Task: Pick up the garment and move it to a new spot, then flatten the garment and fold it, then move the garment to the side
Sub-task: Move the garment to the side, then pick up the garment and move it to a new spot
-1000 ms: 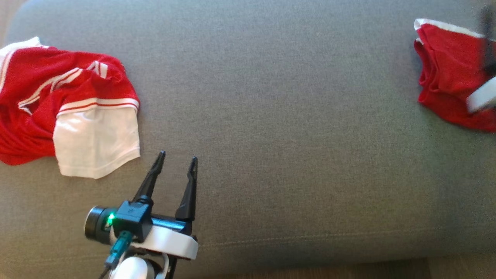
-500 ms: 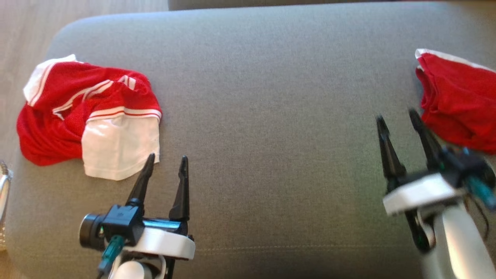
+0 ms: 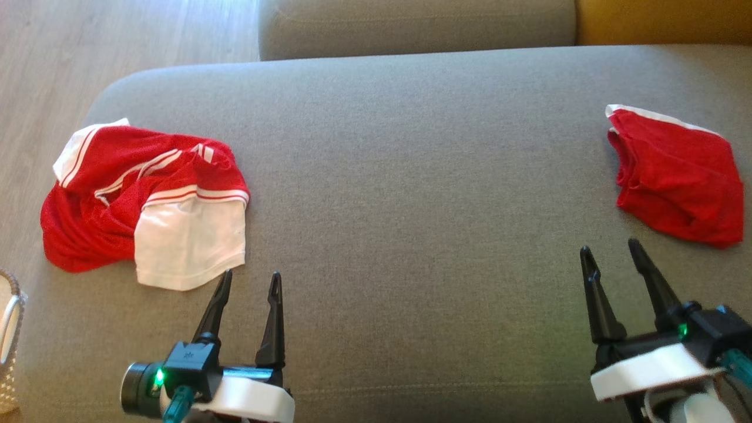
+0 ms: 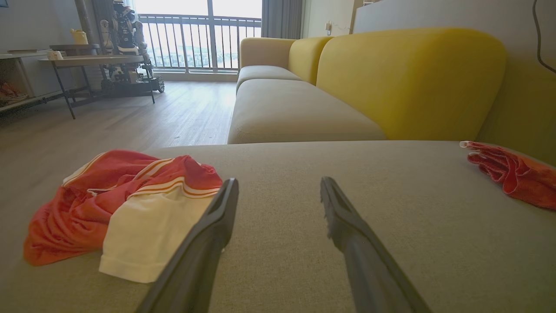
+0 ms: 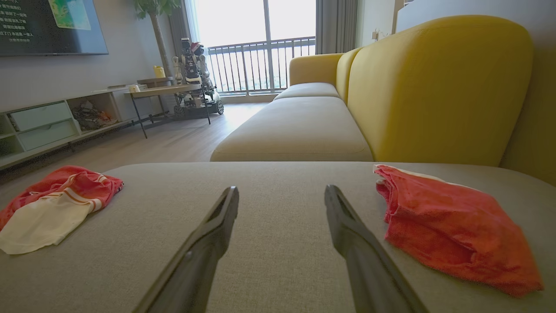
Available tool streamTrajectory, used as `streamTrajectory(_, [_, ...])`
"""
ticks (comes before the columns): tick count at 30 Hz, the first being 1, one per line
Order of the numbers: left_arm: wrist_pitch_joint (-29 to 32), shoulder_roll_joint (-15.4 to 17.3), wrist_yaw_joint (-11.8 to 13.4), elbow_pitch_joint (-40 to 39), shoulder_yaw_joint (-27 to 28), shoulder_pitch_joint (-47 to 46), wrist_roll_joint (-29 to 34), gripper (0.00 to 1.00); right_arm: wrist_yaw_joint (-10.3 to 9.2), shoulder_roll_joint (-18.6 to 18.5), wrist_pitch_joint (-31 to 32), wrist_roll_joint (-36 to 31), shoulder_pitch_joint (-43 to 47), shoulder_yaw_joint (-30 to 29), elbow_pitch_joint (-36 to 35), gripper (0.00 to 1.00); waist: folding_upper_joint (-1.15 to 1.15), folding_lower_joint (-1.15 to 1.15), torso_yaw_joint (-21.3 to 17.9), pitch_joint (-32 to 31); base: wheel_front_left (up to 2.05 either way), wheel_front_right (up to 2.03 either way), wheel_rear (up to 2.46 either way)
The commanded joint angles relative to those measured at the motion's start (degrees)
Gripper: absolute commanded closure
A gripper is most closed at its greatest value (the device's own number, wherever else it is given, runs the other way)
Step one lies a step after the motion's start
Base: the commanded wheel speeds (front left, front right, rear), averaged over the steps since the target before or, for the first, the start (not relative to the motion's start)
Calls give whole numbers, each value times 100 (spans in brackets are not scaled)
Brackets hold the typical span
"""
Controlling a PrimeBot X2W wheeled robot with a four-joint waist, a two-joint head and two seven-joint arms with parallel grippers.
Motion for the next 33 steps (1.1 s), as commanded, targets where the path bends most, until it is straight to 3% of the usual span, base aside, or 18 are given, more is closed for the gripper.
streamTrajectory(1, [-29,4,29,-178,217,-131,19,0,-1,-5,-52,-1,-69,141,-202,0,0,0,-18,-60,0,0,0])
streamTrajectory(24, [-29,4,-39,-161,367,7,-130,0,-1,-4,-52,198,100,218,-21,0,0,0,13,-276,0,0,0])
streamTrajectory(33, [-29,4,16,-264,390,45,-139,0,-1,-4,-52,193,192,390,-73,0,0,0,430,-321,0,0,0])
